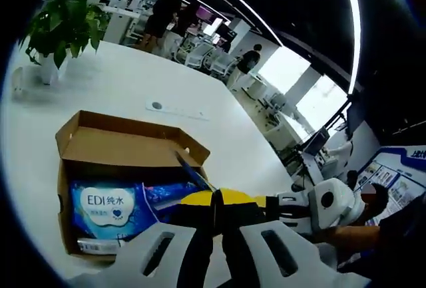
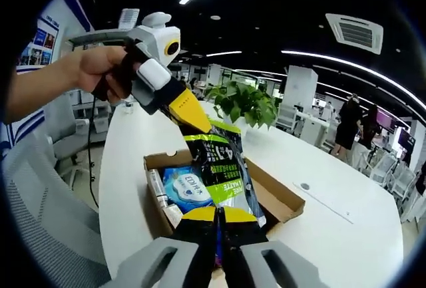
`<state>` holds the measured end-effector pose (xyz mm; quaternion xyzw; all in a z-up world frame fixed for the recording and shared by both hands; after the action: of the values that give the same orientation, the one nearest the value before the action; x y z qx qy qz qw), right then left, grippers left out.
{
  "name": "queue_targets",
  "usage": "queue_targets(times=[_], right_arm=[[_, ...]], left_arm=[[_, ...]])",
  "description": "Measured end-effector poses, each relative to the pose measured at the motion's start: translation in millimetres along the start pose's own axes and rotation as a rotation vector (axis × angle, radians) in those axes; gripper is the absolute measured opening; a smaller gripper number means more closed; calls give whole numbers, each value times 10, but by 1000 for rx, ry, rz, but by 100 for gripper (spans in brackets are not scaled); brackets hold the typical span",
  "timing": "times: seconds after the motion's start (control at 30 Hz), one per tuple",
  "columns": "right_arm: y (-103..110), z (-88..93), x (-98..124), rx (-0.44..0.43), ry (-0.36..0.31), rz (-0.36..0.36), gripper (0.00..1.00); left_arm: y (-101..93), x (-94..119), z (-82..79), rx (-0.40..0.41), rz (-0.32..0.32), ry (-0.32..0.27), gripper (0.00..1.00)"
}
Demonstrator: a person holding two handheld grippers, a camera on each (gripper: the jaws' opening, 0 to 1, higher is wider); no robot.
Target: Operate the shoe box by opening the lid, removing the specified soft item, and placing it in the target area until the item is outside and the box remains undamaged.
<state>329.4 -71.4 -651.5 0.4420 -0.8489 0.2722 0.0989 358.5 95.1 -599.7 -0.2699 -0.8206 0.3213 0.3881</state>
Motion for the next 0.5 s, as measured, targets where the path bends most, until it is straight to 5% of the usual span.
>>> queue_targets(times=[0.5], right_arm=[[-121, 254, 333, -7, 54, 40, 0]], left_arm=[[-234, -360, 163, -6, 52, 67, 0]])
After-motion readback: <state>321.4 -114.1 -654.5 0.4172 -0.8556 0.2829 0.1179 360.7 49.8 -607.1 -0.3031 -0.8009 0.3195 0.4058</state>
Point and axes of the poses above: the point that each gripper's makers call its tool centre point, and the gripper's own axes: x roughly backward along the fingers, y roughly to its left, z roughly out of its underside, the point moved 8 cm from there along x, roughly backward along the fingers, and after that the axes turned 14 degrees about x, right-handed, at the moved point
